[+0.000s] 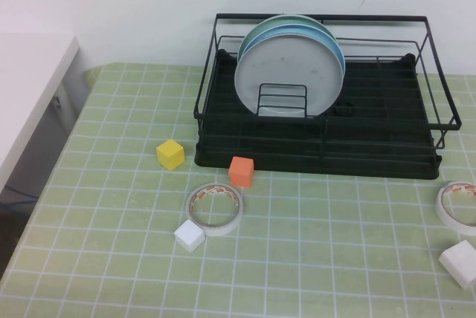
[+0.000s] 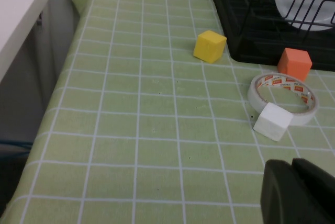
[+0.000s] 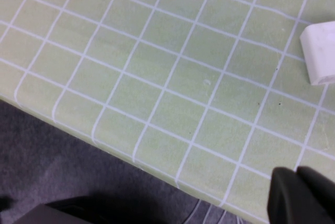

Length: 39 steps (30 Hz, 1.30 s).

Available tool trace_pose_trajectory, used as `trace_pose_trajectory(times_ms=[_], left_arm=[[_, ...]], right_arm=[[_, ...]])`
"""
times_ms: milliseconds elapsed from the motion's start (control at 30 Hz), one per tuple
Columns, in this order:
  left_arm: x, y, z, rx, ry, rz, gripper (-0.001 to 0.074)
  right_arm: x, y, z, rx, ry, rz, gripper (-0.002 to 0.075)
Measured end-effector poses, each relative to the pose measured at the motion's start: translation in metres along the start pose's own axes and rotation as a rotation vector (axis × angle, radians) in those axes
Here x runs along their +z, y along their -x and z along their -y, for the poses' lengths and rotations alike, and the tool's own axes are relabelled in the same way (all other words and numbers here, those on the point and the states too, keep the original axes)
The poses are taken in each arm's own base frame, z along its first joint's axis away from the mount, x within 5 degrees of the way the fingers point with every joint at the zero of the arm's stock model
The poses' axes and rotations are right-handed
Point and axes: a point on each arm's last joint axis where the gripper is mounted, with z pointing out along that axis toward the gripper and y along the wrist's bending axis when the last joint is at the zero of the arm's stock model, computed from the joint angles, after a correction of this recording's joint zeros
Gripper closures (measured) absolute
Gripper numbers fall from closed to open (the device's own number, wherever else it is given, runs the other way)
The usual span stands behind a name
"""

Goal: Place plate on rack

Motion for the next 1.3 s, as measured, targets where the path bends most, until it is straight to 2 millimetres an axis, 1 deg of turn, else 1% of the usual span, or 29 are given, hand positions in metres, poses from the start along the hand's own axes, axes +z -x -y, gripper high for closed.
trace_pose_trajectory(times_ms=[733,967,1300], left_arm=[[-0.0003,-0.0001,0.0002,-0.007,-0.001,-0.007,0.0736],[-0.0003,0.0004,-0.0031,-0.036,0.06,0.005,0.0736],[-0.0003,0.0003,-0.0031,-0.023,0.062,0.003,0.0736]], right_arm=[[0.0,0.0,0.0,0.0,0.0,0.0,0.0726],[0.0,0.0,0.0,0.0,0.0,0.0,0.0726],[0.0,0.0,0.0,0.0,0.0,0.0,0.0726]])
